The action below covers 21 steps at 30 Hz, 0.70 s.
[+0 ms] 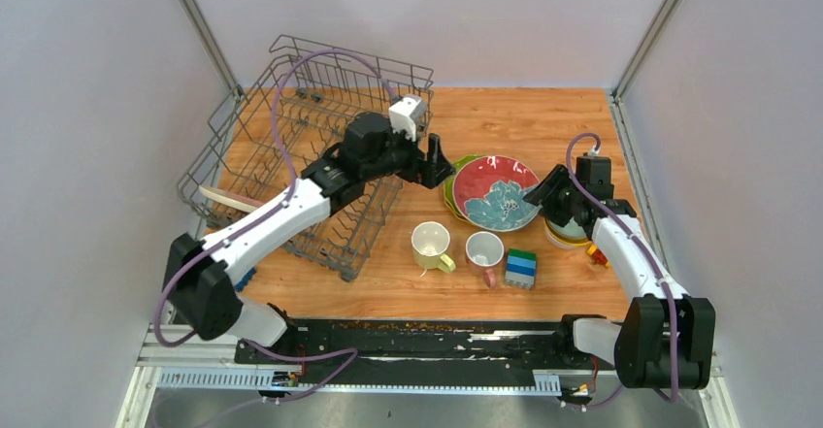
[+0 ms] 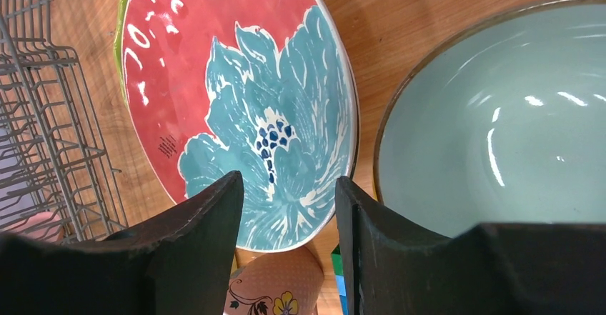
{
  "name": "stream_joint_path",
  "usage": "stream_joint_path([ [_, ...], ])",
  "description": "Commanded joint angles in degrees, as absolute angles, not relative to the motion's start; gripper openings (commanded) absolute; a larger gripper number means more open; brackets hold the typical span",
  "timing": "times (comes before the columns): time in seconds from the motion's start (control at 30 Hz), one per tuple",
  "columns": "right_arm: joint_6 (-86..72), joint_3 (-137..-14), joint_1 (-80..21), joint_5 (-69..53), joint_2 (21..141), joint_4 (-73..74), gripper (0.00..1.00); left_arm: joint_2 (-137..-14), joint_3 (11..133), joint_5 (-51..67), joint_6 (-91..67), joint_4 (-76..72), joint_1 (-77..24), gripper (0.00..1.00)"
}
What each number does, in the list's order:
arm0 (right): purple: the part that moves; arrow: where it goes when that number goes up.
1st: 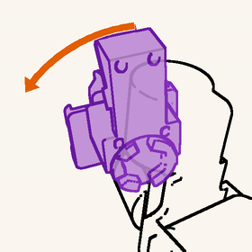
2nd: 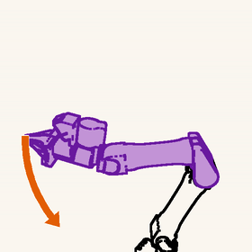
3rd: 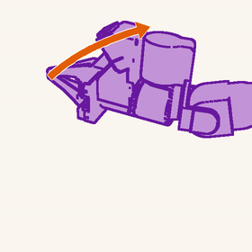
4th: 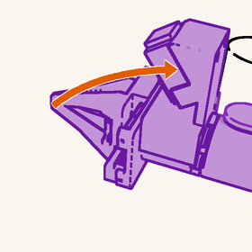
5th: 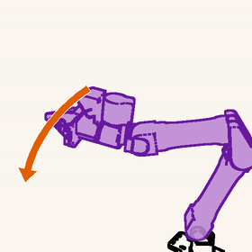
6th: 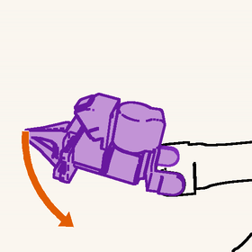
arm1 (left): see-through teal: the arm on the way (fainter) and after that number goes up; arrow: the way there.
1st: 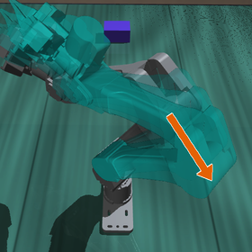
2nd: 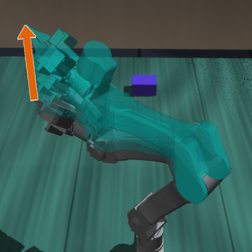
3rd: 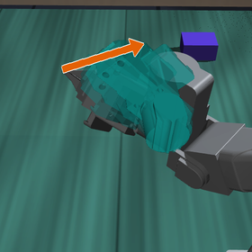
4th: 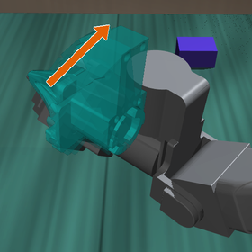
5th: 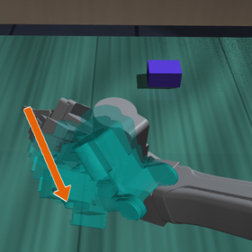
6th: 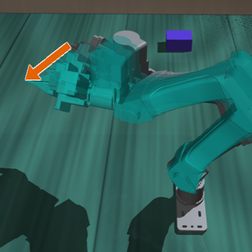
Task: Load the mixed dishes into the dish rack
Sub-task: Pick up the plate at the center of the board.
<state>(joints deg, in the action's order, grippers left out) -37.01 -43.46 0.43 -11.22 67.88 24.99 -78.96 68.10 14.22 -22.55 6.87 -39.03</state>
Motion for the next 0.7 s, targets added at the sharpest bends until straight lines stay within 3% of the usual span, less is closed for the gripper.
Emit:
stream_joint_path([
  [0.0,-38.0,-44.8,0.2,-9.4,66.6,24.9,0.51,-88.1,75.6,8.1,-20.0,9.3,-41.8,0.97],
  [0.67,-37.8,-44.4,0.3,-8.8,70.1,23.7,0.51,-111.6,89.0,1.8,-22.9,17.3,-45.0,0.93],
])
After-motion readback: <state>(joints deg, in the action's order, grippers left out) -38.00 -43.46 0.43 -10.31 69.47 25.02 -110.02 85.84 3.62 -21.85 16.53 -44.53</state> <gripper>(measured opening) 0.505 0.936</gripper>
